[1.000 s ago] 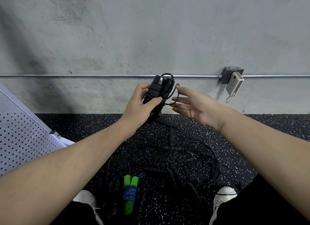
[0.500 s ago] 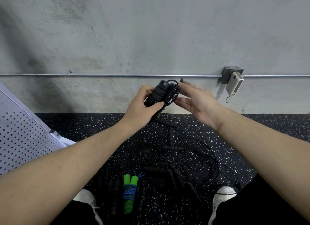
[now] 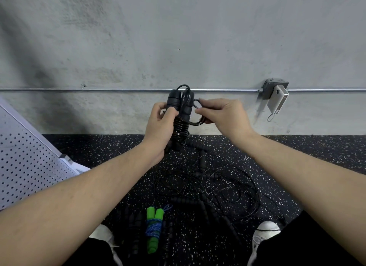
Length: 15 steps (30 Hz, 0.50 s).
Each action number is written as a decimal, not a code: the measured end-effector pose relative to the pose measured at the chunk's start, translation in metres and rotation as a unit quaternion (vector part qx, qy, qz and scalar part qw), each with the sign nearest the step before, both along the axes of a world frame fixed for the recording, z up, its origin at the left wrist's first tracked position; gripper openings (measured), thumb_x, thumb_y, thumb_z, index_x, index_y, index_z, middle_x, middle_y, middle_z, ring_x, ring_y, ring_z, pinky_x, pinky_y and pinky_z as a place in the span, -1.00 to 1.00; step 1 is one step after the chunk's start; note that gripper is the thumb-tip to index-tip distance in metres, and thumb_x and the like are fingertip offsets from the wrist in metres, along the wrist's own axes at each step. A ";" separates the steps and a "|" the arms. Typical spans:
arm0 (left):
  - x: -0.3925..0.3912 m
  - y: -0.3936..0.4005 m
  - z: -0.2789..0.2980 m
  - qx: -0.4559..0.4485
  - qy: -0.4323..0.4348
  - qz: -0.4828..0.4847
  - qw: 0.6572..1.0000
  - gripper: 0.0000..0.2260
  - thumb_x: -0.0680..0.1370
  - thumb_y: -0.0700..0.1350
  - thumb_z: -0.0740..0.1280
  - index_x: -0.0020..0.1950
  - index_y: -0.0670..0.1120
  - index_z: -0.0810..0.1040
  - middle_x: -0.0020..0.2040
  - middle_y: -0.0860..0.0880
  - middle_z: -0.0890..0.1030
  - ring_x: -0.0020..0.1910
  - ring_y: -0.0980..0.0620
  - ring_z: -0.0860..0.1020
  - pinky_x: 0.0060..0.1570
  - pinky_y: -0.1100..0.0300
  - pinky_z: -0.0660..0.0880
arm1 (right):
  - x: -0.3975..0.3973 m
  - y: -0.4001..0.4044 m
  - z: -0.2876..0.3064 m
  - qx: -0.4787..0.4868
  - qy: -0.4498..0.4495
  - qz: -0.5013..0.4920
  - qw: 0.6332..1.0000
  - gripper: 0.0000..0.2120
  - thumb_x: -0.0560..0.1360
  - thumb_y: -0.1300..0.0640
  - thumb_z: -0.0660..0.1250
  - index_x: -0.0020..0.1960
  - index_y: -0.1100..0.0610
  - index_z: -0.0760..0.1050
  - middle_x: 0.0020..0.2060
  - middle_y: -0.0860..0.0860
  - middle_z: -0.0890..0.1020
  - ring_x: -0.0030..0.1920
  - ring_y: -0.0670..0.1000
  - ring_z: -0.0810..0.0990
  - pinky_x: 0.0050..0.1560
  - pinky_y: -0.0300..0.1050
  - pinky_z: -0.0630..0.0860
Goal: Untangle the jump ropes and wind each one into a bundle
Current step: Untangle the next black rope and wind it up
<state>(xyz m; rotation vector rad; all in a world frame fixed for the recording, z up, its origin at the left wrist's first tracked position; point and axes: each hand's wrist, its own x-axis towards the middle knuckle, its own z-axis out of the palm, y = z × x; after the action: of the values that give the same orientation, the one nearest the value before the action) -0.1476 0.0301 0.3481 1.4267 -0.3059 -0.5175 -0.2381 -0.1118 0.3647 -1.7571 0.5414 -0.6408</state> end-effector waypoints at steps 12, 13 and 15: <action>0.001 0.000 -0.003 0.003 0.012 -0.022 1.000 -0.83 0.58 0.03 0.44 0.10 0.05 0.54 -0.09 -0.08 0.66 -0.20 -0.11 0.64 -0.28 0.01 0.63 | 0.001 0.002 -0.001 -0.122 0.021 -0.015 0.992 -0.78 0.46 0.14 0.53 0.11 0.06 0.71 -0.23 -0.20 0.68 -0.27 -0.24 0.58 -0.11 -0.24 0.56; 0.002 0.001 -0.004 0.007 0.018 -0.028 0.999 -0.82 0.57 0.05 0.45 0.11 0.06 0.54 -0.06 -0.10 0.67 -0.18 -0.14 0.64 -0.26 -0.01 0.63 | 0.000 0.001 -0.001 -0.143 0.025 -0.015 0.989 -0.78 0.47 0.12 0.53 0.11 0.05 0.70 -0.21 -0.21 0.68 -0.27 -0.25 0.58 -0.14 -0.29 0.53; 0.003 0.001 -0.006 0.010 0.033 -0.037 0.999 -0.80 0.56 0.07 0.46 0.12 0.07 0.54 -0.02 -0.14 0.68 -0.16 -0.17 0.65 -0.25 -0.04 0.63 | -0.002 0.001 0.000 -0.187 0.022 -0.007 0.982 -0.78 0.48 0.12 0.52 0.12 0.05 0.70 -0.16 -0.19 0.71 -0.23 -0.19 0.62 -0.17 -0.29 0.52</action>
<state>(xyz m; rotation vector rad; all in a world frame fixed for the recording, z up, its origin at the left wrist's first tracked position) -0.1447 0.0309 0.3424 1.4181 -0.3016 -0.6284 -0.2405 -0.1107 0.3647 -2.1251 0.4854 -0.7503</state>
